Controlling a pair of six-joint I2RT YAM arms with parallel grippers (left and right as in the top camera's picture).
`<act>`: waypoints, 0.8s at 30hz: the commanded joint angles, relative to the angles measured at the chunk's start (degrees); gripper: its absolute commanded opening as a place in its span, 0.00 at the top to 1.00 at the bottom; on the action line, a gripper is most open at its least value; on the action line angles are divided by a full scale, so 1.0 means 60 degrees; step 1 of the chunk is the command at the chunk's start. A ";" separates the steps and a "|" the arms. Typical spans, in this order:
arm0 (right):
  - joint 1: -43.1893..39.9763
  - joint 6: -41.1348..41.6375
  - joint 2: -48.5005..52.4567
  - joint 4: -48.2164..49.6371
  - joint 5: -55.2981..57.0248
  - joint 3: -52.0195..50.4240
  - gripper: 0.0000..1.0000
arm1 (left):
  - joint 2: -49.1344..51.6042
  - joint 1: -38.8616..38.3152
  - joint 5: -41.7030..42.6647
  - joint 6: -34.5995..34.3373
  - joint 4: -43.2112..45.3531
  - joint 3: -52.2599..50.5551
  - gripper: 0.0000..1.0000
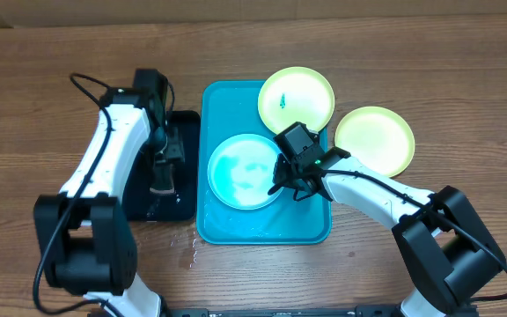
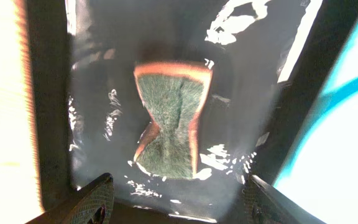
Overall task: Clean dirty plates on tray and stack at the side
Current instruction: 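Move the sponge left and release it on the black tray, then lift the blue plate with the right gripper and tilt it over the black tray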
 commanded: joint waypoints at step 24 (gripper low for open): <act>0.0044 0.0025 0.0404 0.0379 0.0018 0.0029 0.96 | -0.4597 0.1290 -0.0036 -0.1137 -0.0849 0.1377 0.00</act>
